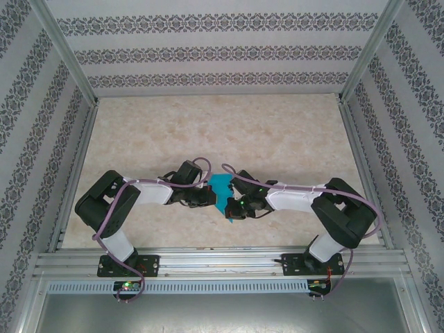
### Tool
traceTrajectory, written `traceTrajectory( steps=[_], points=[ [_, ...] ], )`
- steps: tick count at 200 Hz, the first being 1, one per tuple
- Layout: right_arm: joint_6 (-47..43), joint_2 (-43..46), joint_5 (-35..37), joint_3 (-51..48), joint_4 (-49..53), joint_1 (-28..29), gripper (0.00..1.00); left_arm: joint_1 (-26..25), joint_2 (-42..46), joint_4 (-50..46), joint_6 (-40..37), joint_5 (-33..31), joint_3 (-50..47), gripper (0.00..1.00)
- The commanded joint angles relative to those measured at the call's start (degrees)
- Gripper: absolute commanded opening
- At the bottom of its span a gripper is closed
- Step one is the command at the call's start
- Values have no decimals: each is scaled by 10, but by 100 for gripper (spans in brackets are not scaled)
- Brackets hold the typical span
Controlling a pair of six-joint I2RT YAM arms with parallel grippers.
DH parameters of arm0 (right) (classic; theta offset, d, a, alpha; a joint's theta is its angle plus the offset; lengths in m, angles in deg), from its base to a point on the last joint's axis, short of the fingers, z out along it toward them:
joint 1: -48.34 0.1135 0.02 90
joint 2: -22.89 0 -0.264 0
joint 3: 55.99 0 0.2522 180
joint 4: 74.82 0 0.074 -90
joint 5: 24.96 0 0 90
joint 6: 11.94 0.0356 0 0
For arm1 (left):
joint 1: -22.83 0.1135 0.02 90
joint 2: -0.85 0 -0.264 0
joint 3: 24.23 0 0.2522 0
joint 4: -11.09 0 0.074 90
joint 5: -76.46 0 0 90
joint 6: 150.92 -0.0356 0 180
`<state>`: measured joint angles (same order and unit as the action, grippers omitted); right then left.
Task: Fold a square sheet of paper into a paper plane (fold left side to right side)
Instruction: Third fold the triangle at the center of the table.
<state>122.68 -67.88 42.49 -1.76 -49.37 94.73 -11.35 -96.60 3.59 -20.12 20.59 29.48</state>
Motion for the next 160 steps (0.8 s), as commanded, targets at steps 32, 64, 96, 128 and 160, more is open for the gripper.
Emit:
traceTrajectory(
  steps=[32,64,96,128,160],
  points=[
    [-20,22,28,18,113,-1,0,-1,-29,-66,1,-59,-7,0],
    [-30,33,31,52,122,-10,0,-1,-26,-65,2,-59,-8,0],
    [-19,43,-4,42,87,-10,0,-1,-22,-64,3,-59,-8,0],
    [8,19,-38,21,27,2,0,-1,-21,-63,3,-58,-7,0],
    [17,-7,-31,14,8,4,0,-1,-22,-63,2,-57,-8,0]
  ],
)
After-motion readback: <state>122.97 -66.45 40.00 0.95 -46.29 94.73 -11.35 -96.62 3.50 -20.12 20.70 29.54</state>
